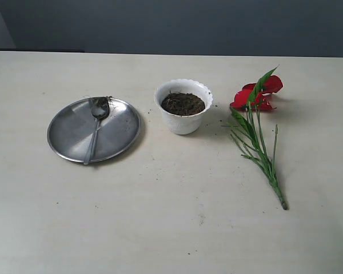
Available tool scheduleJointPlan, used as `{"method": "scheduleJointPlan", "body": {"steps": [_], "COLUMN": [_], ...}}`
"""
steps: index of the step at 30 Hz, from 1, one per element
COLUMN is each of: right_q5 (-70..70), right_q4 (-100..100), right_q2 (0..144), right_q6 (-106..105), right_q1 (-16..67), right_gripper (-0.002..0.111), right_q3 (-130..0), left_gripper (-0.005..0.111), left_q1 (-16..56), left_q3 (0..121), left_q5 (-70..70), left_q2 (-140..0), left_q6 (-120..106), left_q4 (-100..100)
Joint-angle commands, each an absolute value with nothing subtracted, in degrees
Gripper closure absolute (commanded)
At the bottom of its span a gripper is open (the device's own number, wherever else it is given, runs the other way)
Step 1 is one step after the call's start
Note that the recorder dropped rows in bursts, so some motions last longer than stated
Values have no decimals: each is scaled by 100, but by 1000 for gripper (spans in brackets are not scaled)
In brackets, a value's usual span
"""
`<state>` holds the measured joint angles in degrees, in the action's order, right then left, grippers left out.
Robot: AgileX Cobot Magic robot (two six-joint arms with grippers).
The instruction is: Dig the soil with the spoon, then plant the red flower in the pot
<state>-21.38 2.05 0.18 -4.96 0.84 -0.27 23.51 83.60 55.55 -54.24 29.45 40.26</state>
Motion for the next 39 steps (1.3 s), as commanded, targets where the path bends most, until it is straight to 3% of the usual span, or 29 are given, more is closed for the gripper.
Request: {"method": "scheduleJointPlan", "body": {"steps": [1, 12, 20, 39], "right_q5": [-2069, -2069, -2069, -2069], "right_q4": [207, 194, 204, 194], "right_q2": [0, 0, 0, 0], "right_q6": [-502, -502, -502, -502], "right_q1": [69, 69, 69, 69], "right_gripper": [108, 108, 108, 108], "right_q3": [0, 0, 0, 0], "left_gripper": [106, 106, 106, 106], "left_q1": [2340, 2329, 258, -1476], "left_q3": [8330, 8330, 7455, 4503], "left_q5": [5568, 4808, 2933, 1480], "left_q2": [-5396, -5396, -5273, -3693], "left_q6": [2945, 2945, 2945, 2945], "left_q4": [4094, 4888, 2915, 2165]}}
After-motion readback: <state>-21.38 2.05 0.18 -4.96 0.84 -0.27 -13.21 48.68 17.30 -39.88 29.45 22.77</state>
